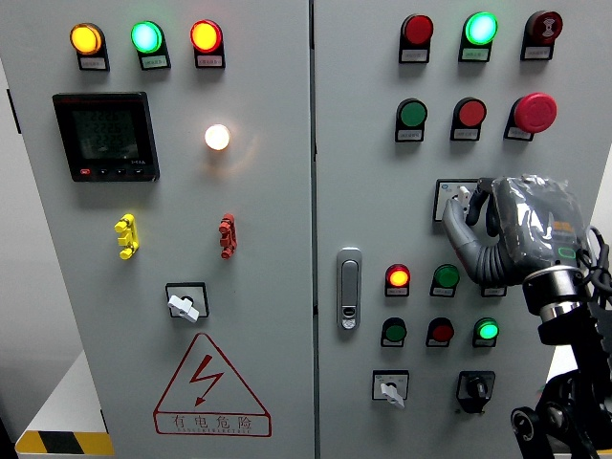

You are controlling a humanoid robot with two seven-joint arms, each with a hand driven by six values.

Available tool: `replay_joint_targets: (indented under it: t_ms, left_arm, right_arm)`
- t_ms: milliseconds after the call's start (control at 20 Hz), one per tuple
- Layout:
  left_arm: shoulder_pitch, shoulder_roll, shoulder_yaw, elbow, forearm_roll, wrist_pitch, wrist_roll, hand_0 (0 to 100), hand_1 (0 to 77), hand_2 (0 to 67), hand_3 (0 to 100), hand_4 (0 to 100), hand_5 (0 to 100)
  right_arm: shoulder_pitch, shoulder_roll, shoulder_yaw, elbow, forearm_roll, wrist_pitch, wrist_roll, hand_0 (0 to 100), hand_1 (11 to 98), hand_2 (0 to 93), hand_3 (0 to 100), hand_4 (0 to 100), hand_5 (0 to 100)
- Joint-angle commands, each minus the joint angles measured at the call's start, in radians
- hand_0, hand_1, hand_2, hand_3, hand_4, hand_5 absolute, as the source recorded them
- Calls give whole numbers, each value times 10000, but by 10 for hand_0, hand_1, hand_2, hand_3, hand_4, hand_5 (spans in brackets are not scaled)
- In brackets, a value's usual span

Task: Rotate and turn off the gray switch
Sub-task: 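Rotate the white switch handle with the right hand to the off position, then open the right hand's fingers to release the switch handle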

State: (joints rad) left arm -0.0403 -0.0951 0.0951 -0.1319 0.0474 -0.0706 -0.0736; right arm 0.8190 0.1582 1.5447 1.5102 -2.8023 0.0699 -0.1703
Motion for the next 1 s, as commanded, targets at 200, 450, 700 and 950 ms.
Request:
replay_joint_targets:
  t_ms: [200,450,700,950]
  left_arm:
    - [4,0,0,0,1,0,0,848,0,134,188,83,109]
    - [4,0,-15,0,1,0,0,848,0,134,188,83,109]
    - [-11,0,0,0,1,0,0,848,0,134,188,83,109]
    - [4,0,0,0,-14,0,0,847,0,134,188,83,109]
  right_arm:
    - [-213,29,138,467,13,-9,122,728,276,655,960,823,1000]
    - [-459,14,153,927,28,-9,260,739,268,593,894,778,967]
    - [-796,-1,261,1540,28,7,276,738,266,509,783,686,943]
    - [-1716,-2,536,2583,13,83,828,720,282,380,529,403,691]
